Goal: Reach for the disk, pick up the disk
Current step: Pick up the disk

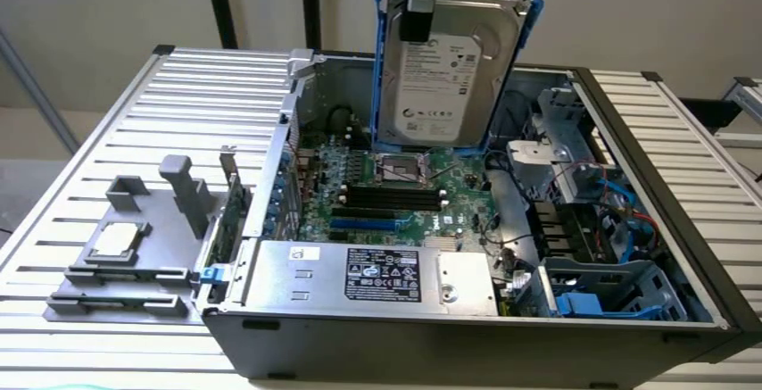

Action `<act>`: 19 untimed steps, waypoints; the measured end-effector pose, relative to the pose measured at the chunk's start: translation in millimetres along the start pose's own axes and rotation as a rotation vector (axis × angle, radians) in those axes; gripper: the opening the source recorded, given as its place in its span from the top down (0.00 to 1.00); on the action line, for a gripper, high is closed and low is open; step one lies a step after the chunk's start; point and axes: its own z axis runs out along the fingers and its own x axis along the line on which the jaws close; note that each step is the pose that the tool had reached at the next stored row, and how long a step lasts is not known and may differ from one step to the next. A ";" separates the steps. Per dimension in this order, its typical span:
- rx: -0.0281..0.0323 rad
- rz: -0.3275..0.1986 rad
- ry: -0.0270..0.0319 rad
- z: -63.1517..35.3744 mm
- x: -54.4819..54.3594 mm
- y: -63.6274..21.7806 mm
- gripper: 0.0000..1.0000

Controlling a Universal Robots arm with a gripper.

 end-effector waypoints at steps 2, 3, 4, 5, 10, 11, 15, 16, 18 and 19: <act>0.0000 0.000 0.0000 -0.1 3.1 -9.0 0.67; 0.0000 0.000 0.0000 -0.2 4.6 -13.6 0.67; 0.0000 0.000 0.0000 -0.3 6.3 -18.5 0.67; 0.0000 0.000 -0.0001 -0.4 7.8 -23.0 0.67; 0.0000 0.000 -0.0001 -0.6 16.8 -50.1 0.67; 0.0000 0.000 -0.0001 -0.6 18.4 -54.7 0.67; 0.0000 0.000 0.0000 -0.8 25.8 -71.6 0.67; -0.0001 0.000 -0.0001 -0.9 28.1 -74.4 0.67; 0.0000 0.000 -0.0001 -1.1 33.5 -79.5 0.67; 0.0000 0.000 -0.0001 -1.3 36.3 -81.9 0.67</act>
